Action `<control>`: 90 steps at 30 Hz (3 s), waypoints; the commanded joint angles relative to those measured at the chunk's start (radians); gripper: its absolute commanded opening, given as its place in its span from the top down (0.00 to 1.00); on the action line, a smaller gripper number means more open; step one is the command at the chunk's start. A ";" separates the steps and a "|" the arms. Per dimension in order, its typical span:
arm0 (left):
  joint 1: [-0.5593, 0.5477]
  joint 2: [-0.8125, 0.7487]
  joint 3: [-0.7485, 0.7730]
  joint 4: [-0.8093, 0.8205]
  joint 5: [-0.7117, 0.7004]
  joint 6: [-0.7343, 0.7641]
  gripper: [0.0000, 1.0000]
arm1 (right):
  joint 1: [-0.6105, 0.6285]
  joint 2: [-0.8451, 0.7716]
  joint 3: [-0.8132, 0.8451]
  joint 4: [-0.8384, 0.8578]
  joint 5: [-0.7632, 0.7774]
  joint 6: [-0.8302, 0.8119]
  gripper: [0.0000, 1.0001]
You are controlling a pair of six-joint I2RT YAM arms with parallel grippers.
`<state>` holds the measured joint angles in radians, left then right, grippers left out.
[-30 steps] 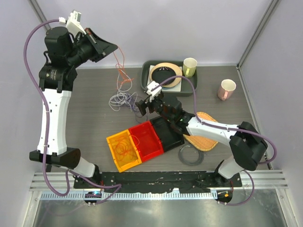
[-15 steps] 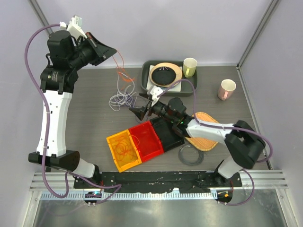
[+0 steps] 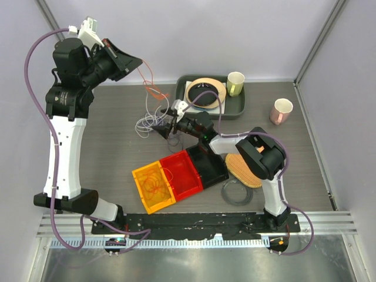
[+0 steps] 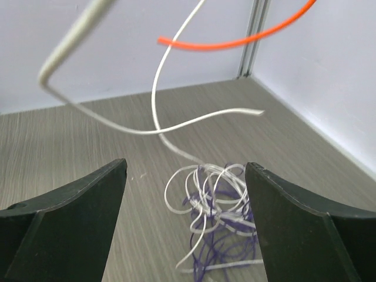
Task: Untangle the cables
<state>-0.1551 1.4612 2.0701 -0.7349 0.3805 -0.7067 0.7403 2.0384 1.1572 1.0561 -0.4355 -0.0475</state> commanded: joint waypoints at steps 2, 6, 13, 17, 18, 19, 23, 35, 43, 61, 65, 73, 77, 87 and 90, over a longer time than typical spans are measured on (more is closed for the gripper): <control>-0.001 -0.006 0.032 0.002 0.009 0.004 1.00 | 0.004 0.043 0.134 0.111 0.014 0.012 0.13; -0.001 0.002 0.028 0.003 -0.011 0.007 1.00 | 0.005 0.085 0.183 0.088 -0.043 0.037 0.32; -0.001 -0.004 0.079 -0.063 -0.211 0.049 1.00 | -0.034 0.020 0.127 -0.117 -0.022 -0.005 0.99; 0.009 -0.033 0.039 -0.081 -0.411 0.098 1.00 | -0.134 -0.030 0.024 -0.140 0.091 0.133 0.99; 0.018 -0.047 0.027 -0.080 -0.422 0.102 1.00 | -0.160 -0.044 0.007 -0.142 0.124 0.167 0.99; 0.028 -0.053 0.016 -0.078 -0.428 0.104 0.99 | -0.186 -0.052 -0.008 -0.143 0.141 0.204 0.99; 0.087 -0.048 -0.007 -0.087 -0.527 0.092 1.00 | -0.332 -0.078 -0.057 -0.217 0.188 0.363 0.99; 0.219 -0.097 0.007 -0.150 -0.747 0.133 1.00 | -0.438 -0.147 -0.093 -0.393 0.359 0.324 0.99; 0.265 -0.068 0.093 -0.218 -0.781 0.145 1.00 | -0.438 -0.193 -0.073 -0.507 0.431 0.316 0.99; 0.347 -0.110 0.075 -0.219 -0.789 0.187 1.00 | -0.518 -0.193 -0.120 -0.500 0.473 0.416 0.99; 0.347 -0.133 0.036 -0.153 -0.553 0.164 1.00 | -0.461 -0.224 -0.102 -0.527 0.448 0.335 0.99; 0.345 -0.191 -0.065 -0.101 -0.333 0.058 1.00 | -0.300 -0.280 -0.007 -0.730 0.460 0.213 0.63; 0.338 -0.278 -0.174 -0.060 -0.279 0.004 1.00 | -0.260 -0.322 0.029 -0.867 0.468 0.164 0.28; 0.068 -0.366 -0.448 -0.115 -0.351 -0.033 1.00 | -0.209 -0.625 -0.095 -1.035 0.612 0.210 0.05; 0.004 -0.427 -0.528 -0.115 -0.364 -0.062 1.00 | -0.209 -0.768 -0.209 -1.033 0.603 0.250 0.05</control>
<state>-0.0765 1.0824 1.6283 -0.8490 0.0452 -0.7326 0.5247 1.4567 1.0447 0.0677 0.1261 0.1478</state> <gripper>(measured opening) 0.012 0.948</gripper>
